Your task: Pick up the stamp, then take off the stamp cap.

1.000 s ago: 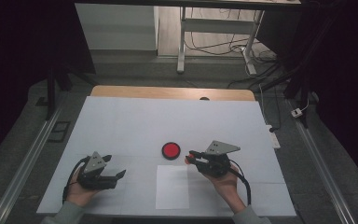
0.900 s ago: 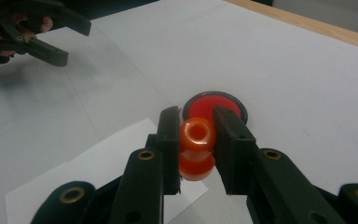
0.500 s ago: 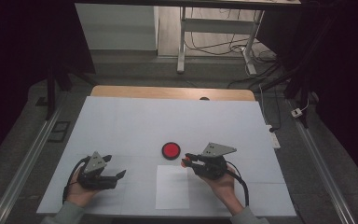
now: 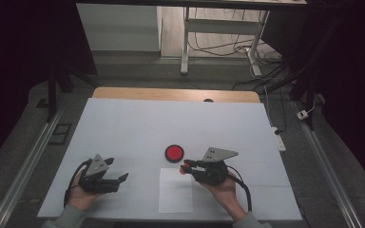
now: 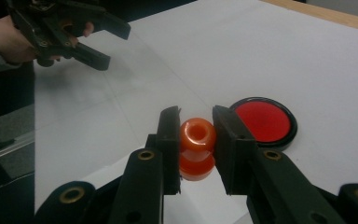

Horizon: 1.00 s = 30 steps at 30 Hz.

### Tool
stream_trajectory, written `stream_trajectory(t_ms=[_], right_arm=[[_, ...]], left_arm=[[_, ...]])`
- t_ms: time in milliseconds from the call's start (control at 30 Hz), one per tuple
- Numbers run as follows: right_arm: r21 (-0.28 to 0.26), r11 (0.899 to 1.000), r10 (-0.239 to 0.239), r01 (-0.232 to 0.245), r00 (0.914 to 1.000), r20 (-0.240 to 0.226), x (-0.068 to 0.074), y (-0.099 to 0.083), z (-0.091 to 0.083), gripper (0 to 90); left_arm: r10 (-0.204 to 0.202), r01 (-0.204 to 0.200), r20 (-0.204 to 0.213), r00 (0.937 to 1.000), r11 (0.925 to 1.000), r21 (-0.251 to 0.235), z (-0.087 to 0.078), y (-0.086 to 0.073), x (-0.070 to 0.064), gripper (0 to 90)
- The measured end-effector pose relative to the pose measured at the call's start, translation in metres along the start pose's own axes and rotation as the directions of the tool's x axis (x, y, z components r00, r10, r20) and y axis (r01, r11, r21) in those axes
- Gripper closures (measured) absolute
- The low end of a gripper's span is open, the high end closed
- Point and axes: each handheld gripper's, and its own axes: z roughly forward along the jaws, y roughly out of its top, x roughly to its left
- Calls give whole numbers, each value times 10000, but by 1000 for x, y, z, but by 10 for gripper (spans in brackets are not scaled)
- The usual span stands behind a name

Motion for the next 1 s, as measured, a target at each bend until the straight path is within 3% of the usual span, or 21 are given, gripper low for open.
stream_trajectory(t_ms=[300,1000], right_arm=[[113,9998,-155,159,9993,-328,7,1,4,718],[-18,9999,-145,145,9995,-294,6,2,3,718]], left_arm=[[-6,6,0,10000,10000,0,0,0,0,205],[16,-11,193,9998,9997,-264,0,5,-3,205]])
